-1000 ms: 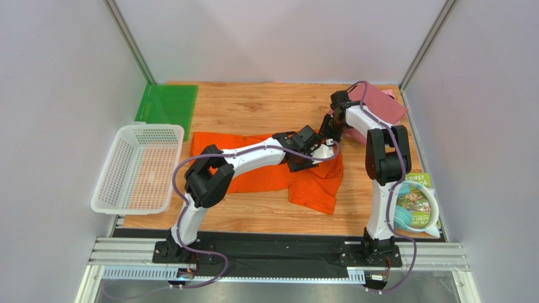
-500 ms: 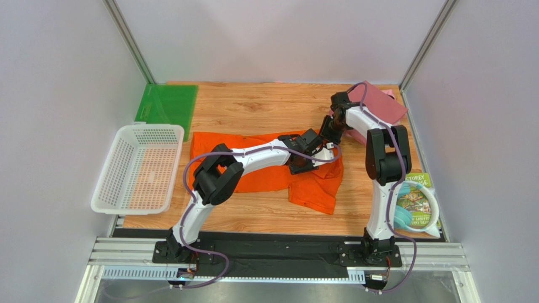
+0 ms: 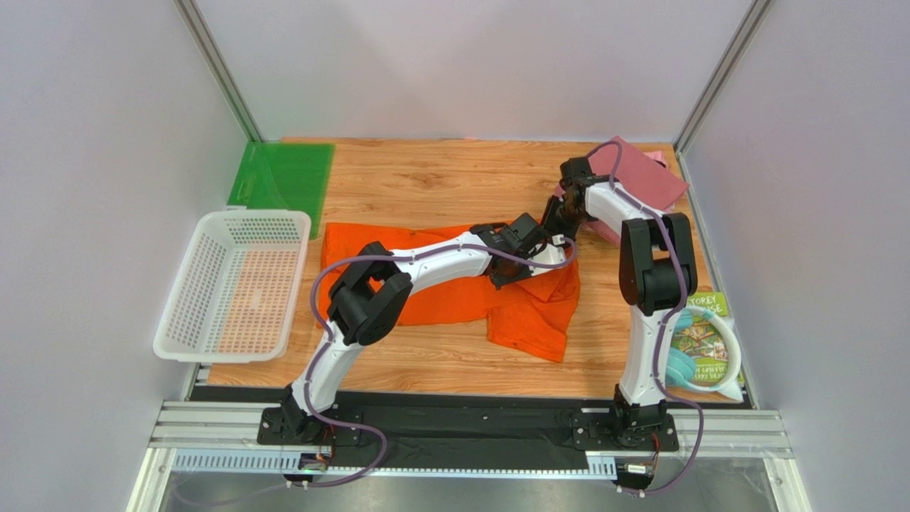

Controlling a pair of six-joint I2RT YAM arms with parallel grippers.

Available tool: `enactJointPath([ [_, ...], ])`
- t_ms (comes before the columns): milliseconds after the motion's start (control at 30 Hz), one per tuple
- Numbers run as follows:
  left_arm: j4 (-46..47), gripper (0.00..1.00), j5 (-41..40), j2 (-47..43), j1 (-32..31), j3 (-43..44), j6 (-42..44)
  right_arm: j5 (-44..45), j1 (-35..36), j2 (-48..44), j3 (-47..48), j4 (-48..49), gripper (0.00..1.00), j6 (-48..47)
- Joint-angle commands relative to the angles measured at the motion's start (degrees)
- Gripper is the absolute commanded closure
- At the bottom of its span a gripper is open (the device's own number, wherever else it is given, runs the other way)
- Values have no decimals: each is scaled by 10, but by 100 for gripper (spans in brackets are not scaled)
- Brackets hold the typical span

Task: Fold and stack the t-shirts
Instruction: Fold the tshirt

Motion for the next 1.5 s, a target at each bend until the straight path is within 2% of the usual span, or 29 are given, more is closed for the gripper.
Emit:
enactJointPath([
  [0,-4,90,4,-29,5,0,-9,-3,0,-21,-9,7,61,-9],
  [133,-14,93,8,-61,5,-23,-8,-3,-1,-19,-8,7,61,-10],
  [467,-53,92,43,-170,5,-103,-8,1,0,-17,-5,5,62,-15],
  [667,-84,92,81,-179,4,-111,-19,0,0,-16,-2,3,62,-17],
  [1133,-88,91,86,-228,14,-132,-2,3,-1,-13,-5,2,62,-23],
  [1233,-95,91,120,-254,42,-108,-16,5,-1,-14,-4,2,62,-24],
  [1333,-127,90,195,-275,72,-75,-34,5,-1,-12,-4,2,62,-26],
  [1467,-151,84,258,-281,74,-100,-36,4,0,-10,-4,2,62,-25],
])
